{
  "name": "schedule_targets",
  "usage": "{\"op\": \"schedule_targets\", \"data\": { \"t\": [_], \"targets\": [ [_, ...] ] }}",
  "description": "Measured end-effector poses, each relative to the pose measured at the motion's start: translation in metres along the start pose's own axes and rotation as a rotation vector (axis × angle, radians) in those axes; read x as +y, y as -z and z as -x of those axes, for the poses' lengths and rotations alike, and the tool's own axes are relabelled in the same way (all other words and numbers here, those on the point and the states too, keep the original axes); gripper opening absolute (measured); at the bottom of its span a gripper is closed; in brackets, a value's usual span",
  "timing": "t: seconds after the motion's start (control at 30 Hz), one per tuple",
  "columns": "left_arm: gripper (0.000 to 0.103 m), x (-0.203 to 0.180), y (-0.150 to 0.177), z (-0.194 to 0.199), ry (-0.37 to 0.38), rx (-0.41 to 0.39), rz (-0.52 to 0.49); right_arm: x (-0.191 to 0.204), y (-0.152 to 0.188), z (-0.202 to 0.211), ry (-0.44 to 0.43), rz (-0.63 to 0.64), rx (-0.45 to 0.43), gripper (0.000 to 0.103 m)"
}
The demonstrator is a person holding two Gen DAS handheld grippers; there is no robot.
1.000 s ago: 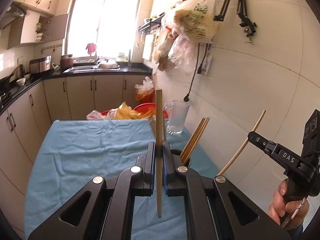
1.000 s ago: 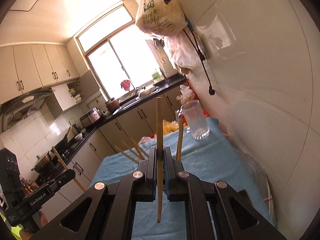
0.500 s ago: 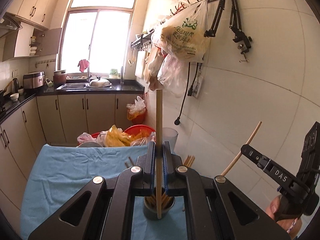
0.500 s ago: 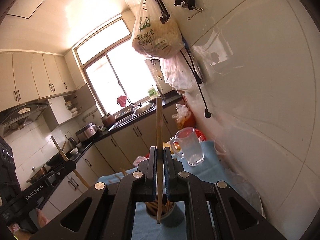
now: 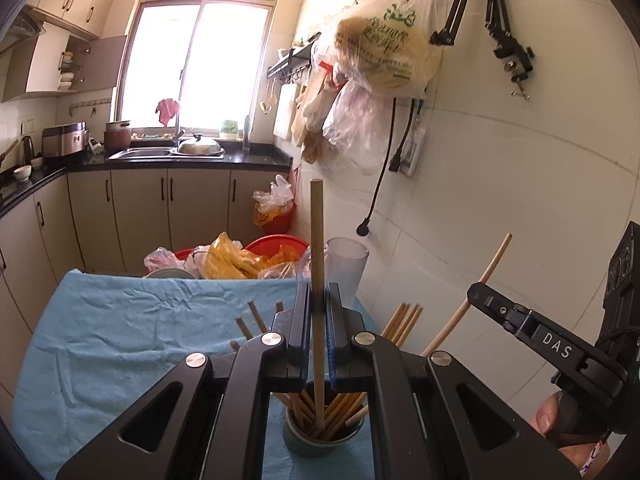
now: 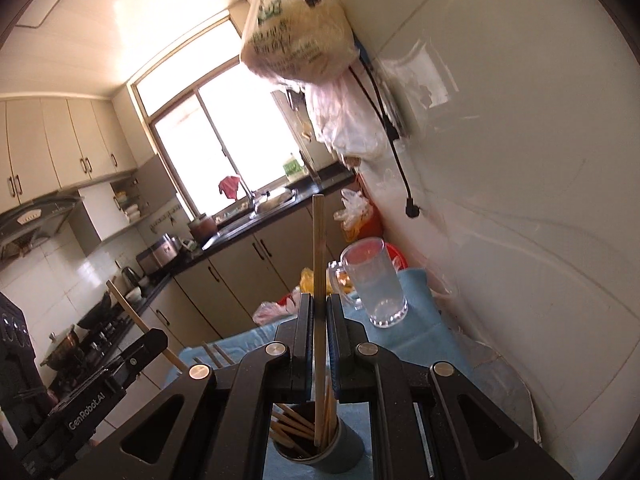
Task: Organize utensils
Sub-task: 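Lower the chopsticks into the dark holder and open both grippers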
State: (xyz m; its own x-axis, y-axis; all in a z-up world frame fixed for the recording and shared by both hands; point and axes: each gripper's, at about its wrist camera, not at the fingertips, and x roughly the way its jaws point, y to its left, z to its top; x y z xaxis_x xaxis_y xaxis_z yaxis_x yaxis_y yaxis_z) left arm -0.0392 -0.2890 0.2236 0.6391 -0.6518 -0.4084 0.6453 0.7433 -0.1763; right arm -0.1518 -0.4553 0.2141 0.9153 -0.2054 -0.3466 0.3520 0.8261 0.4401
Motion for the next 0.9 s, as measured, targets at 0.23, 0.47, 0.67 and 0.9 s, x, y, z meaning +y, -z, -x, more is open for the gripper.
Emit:
{"op": "schedule_targets", "data": {
  "t": [0.23, 0.47, 0.67, 0.9],
  "targets": [
    [0.006, 0.012, 0.019, -0.008, -0.004, 0.033, 0.017, -0.006, 0.017, -0.022, 0.012, 0.007, 0.060, 0.007],
    [0.006, 0.018, 0.029, -0.011, -0.006, 0.054, 0.021, -0.011, 0.032, -0.034, 0.013, 0.001, 0.111, 0.007],
    [0.006, 0.021, 0.037, -0.012, -0.016, 0.067, 0.020, -0.014, 0.043, -0.042, 0.012, -0.007, 0.150, 0.007],
    [0.007, 0.024, 0.043, -0.016, -0.036, 0.082, 0.008, -0.014, 0.051, -0.051, 0.009, 0.000, 0.182, 0.007]
  ]
}}
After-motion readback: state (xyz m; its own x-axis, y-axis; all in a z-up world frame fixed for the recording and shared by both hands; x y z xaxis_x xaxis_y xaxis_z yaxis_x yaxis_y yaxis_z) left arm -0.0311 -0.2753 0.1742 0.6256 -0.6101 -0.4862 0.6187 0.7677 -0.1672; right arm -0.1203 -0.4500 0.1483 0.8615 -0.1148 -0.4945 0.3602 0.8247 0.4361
